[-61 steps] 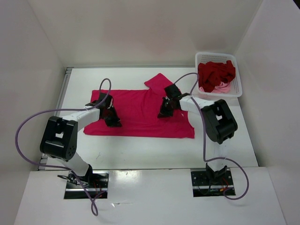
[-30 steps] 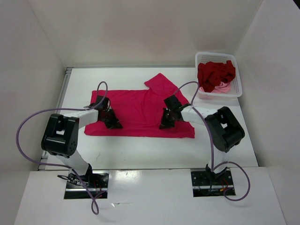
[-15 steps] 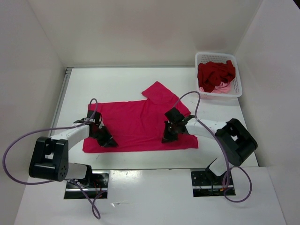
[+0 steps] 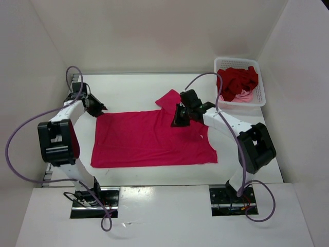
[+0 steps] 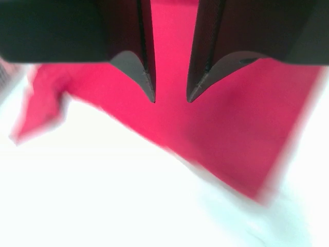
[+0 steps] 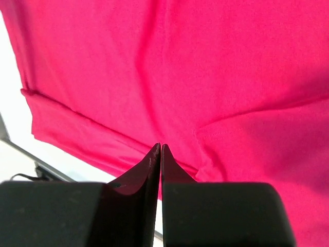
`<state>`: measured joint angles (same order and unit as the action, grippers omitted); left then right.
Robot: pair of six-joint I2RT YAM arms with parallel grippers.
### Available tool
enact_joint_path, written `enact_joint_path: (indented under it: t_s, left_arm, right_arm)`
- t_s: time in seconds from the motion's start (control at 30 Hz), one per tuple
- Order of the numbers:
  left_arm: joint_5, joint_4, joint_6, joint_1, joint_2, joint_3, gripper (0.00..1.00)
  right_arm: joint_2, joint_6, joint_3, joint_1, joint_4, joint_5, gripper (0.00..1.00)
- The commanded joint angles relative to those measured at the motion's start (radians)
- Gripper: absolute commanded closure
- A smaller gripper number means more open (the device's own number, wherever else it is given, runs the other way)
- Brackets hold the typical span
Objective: Fold and stack the t-shirts
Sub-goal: Grap the side of the flattened tshirt furthest away from the robot with both arms
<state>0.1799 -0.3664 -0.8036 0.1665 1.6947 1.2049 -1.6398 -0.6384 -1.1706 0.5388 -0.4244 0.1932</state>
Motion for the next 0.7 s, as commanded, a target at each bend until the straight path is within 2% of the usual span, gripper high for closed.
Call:
enact_joint_path:
  t_s: [0.0,0.17,0.47,0.67]
  left_arm:
    - [-0.127,0.006,0.033,0.040,0.104,0.080,0.61]
    - [-0.221,0.018,0.067,0.061,0.198,0.139,0.53]
    - [-0.287,0.027,0.078,0.061,0.293,0.159,0.53]
    - [-0.287,0.037,0.089,0.061,0.328,0.159,0.54]
  right_arm:
    - [-0.049,0.055,-0.055,0.003,0.012,0.029,0.94]
    - [-0.087,0.074,-0.089,-0.019,0.024,0.066,0.93]
    - [-0.167,0.103,-0.181,-0.028,0.033,0.094,0.89]
    - [-0.258,0.112,-0.300,-0.063,0.033,0.094,0.76]
